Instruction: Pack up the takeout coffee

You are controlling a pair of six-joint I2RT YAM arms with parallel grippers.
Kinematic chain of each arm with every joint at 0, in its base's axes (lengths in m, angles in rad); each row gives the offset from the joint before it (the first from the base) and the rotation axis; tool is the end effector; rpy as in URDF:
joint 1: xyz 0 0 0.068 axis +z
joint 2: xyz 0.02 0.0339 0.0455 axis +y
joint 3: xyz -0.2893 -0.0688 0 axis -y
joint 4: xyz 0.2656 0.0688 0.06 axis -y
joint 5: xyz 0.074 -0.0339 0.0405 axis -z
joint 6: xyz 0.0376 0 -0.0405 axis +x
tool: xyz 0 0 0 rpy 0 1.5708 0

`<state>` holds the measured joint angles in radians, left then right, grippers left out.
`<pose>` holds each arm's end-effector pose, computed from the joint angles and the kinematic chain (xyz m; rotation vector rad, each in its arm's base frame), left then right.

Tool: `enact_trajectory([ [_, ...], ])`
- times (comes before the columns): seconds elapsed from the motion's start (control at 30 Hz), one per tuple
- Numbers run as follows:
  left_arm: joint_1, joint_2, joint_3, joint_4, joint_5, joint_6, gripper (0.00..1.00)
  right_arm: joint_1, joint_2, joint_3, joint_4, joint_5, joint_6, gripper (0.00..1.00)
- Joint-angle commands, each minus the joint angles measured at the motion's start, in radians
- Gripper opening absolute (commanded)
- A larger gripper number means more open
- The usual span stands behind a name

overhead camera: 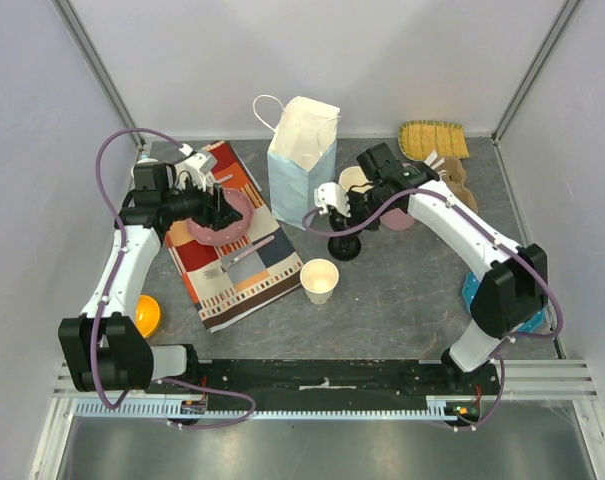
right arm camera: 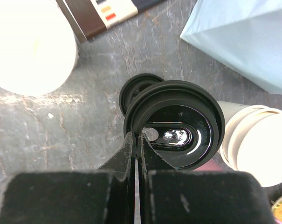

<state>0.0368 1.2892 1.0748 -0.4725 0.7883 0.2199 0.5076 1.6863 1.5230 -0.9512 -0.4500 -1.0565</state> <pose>0.2904 -0.0160 0.3298 0.5968 2.0306 -0.7308 0.3177 0.1954 0.3201 -1.8987 1.7186 0.4025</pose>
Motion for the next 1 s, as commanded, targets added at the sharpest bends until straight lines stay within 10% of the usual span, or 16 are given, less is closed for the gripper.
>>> enact_trajectory([
  [0.0,-0.009,-0.025,0.013,-0.026,0.012,0.041,0.69,0.069,-0.082,0.069,-0.061,-0.023,0.163,0.00],
  [0.4,-0.011,-0.067,-0.003,-0.114,0.042,0.088,0.69,0.370,-0.062,0.118,-0.123,0.204,0.637,0.00],
  [0.97,-0.009,-0.051,-0.009,-0.112,0.043,0.095,0.69,0.457,-0.008,0.042,-0.086,0.226,0.627,0.00],
])
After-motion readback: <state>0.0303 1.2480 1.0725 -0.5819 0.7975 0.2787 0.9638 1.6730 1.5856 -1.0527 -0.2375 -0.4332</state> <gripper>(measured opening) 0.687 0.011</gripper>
